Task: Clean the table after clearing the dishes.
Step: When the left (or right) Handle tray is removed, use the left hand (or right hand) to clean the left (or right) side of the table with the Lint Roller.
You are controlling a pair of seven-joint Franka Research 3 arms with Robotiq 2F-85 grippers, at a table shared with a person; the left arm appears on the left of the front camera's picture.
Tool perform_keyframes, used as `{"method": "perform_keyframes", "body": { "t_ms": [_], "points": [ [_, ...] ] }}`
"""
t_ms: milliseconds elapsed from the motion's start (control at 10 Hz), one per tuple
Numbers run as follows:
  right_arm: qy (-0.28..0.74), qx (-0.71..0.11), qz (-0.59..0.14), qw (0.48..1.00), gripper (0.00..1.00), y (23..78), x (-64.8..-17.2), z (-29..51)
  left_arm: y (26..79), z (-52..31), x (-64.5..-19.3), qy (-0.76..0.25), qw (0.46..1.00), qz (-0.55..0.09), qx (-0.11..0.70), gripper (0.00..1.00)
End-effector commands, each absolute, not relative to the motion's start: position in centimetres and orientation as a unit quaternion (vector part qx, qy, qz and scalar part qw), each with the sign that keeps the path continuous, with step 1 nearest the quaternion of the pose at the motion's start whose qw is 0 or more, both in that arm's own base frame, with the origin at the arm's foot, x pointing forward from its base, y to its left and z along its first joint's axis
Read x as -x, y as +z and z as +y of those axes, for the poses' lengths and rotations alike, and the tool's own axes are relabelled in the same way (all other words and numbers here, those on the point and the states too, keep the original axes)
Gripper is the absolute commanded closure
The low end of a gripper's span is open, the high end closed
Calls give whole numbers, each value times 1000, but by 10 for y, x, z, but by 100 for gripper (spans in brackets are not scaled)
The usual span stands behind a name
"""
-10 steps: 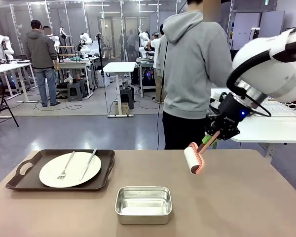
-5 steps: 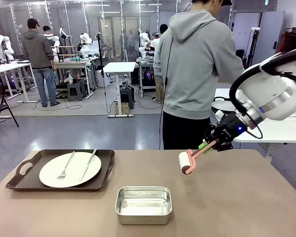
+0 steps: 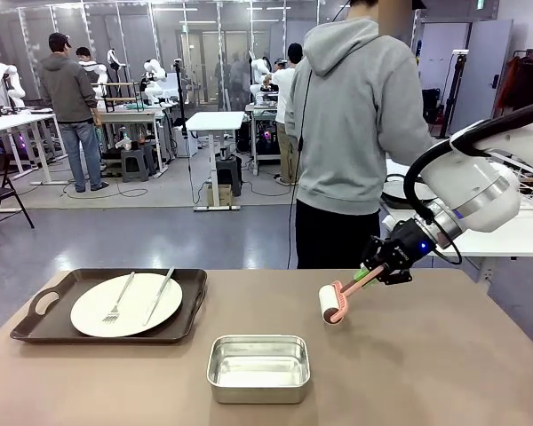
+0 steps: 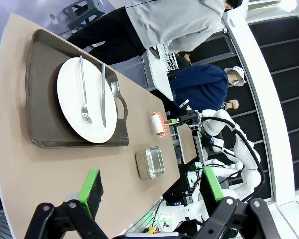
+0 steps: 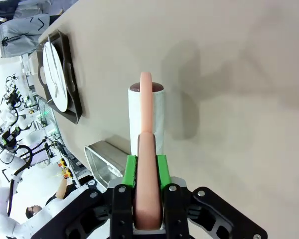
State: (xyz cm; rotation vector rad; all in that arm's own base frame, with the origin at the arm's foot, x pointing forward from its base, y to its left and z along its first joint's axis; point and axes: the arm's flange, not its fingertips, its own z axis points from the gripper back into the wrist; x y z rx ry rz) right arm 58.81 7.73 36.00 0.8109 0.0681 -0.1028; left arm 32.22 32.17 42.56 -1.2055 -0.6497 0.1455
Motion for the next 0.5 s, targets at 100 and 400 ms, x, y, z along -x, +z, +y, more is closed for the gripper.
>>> {"method": "perform_keyframes", "body": {
  "t_ms": [100, 400],
  "points": [
    [-20, -396, 8, 918, 80, 337, -595, 90, 427, 323, -320, 65, 771, -303, 557, 0],
    [-27, -386, 11, 922, 80, 313, -591, 87, 427, 323, -320, 65, 771, -303, 557, 0]
  ]
}}
